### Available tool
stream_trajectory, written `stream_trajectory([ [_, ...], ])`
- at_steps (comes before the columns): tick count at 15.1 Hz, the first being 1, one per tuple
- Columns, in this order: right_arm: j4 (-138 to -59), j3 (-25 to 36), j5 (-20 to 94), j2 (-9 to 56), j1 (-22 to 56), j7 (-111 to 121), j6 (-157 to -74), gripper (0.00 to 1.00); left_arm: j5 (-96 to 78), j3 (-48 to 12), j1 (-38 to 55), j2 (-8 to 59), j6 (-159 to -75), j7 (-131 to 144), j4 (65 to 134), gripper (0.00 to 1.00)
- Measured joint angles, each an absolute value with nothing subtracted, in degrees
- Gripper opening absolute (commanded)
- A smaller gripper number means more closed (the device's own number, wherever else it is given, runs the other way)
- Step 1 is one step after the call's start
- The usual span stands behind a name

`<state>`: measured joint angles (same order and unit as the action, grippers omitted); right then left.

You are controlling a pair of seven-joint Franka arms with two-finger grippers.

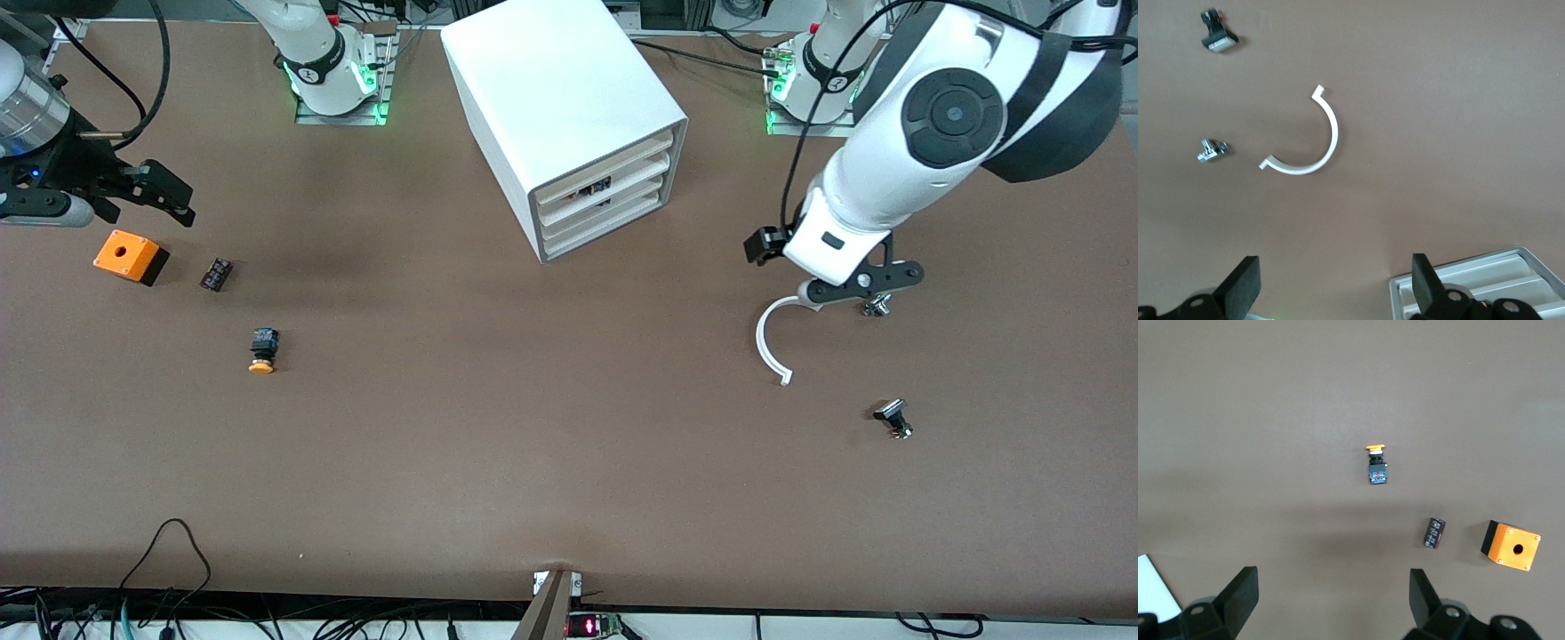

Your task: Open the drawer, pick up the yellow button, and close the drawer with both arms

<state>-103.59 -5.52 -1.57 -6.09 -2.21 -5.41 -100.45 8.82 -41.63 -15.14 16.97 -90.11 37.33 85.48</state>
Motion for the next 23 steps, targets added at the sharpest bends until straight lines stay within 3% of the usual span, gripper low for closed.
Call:
stream_trajectory([
  [5, -103.6, -6.8, -1.8, -6.1, -2.2, -5.8, -100.2, 1.0, 8.9, -38.3, -15.9, 16.7, -89.0, 26.2, 82.2, 1.0],
  [11, -103.5, -6.8, -1.8, -6.1, -2.2, -5.8, -100.2, 1.0, 4.6, -15.9, -2.4, 11.7, -88.7, 10.0, 82.8, 1.0],
  [14, -103.5, -6.8, -1.8, -6.2, -2.2, -5.8, -100.2, 1.0, 3.4, -5.6, 3.0, 6.6, -91.3, 1.5, 88.1, 1.0],
  [17, -103.5, -7.2, -1.8, -6.4, -2.2, -5.8, -100.2, 1.0, 3.3, -1.5, 3.9, -1.6, -98.9, -2.1, 97.8, 1.0],
  [19, -103.5, -7.7, -1.8, -6.5, -2.2, -6.0, -100.2, 1.0, 3.3, 0.0, 3.9, -6.8, -99.1, -6.3, 102.4, 1.0],
  [23, -103.1, -8.0, -1.8, -6.6, -2.2, -6.0, -100.2, 1.0, 3.3, 0.8, 3.9, -9.8, -94.5, -9.9, 103.4, 1.0],
])
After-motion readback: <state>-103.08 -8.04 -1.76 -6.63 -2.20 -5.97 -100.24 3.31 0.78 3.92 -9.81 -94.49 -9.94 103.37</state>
